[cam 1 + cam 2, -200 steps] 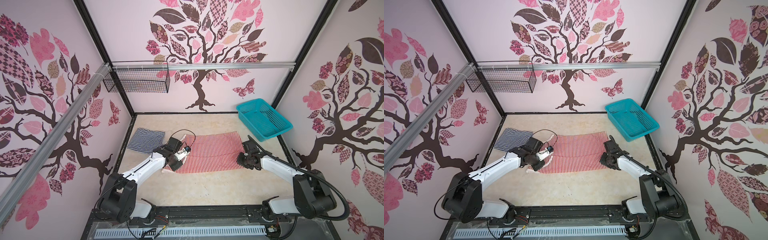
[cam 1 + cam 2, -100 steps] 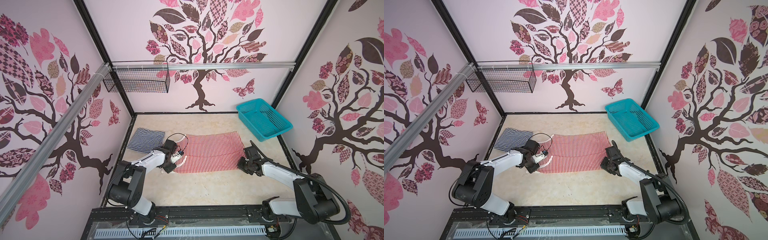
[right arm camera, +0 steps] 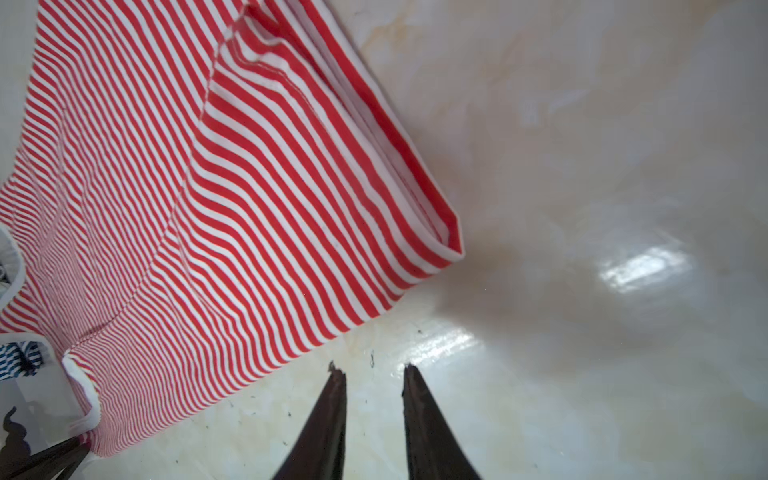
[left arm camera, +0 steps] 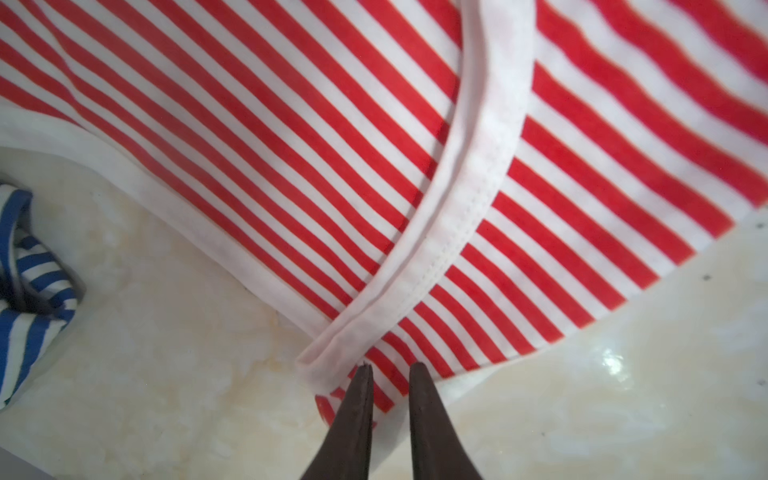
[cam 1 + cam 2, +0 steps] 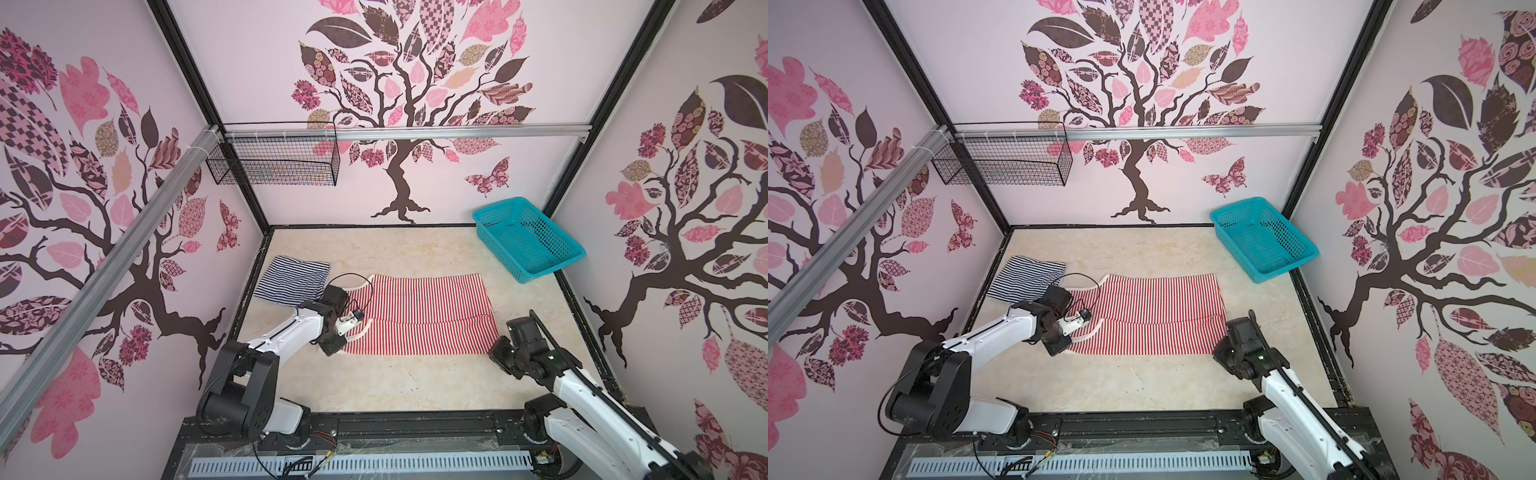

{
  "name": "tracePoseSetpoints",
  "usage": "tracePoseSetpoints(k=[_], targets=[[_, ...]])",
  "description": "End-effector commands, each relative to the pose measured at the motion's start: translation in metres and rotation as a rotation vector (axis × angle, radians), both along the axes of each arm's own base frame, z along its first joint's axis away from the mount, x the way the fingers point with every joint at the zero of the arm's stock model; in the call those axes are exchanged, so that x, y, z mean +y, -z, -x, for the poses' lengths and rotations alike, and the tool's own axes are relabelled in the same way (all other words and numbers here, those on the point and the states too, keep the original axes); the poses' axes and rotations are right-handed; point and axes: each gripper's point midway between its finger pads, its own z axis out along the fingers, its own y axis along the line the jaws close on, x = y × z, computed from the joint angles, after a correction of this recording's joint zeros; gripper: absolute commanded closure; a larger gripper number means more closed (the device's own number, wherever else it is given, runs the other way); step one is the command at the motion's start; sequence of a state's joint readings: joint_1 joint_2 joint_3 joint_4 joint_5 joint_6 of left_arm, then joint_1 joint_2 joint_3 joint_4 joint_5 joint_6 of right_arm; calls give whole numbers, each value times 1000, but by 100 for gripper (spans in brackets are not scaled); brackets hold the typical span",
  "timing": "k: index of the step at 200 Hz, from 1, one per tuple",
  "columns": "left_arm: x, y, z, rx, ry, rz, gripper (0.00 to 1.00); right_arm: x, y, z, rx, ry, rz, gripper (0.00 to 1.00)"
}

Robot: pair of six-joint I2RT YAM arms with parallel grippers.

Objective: Fold and stack the tank tops

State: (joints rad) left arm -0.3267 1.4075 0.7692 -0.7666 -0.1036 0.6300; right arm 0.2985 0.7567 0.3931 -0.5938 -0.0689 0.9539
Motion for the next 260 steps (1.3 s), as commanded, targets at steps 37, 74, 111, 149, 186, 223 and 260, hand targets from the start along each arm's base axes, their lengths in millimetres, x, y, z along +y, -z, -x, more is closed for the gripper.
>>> tracePoseSetpoints(k=[37, 74, 111, 149, 186, 223, 260], targets=[[-21, -52, -74, -179, -116, 143, 75, 0, -45, -40, -55, -106, 136, 49], [-54, -73, -137, -176, -194, 287, 66, 1, -64, -111, -127, -124, 254, 40], [-79, -61, -189, -105, -276, 377, 59, -12, -57, -188, -119, -111, 278, 38], [-90, -46, -218, -83, -315, 420, 58, -19, -32, -243, -50, -150, 338, 39], [-92, -27, -225, -43, -326, 418, 58, -22, -15, -282, -30, -148, 376, 43], [-96, -25, -226, -29, -338, 454, 46, -29, -1, -306, 19, -166, 442, 49], [-100, -25, -230, -25, -341, 477, 45, -36, 10, -312, 47, -174, 487, 52]])
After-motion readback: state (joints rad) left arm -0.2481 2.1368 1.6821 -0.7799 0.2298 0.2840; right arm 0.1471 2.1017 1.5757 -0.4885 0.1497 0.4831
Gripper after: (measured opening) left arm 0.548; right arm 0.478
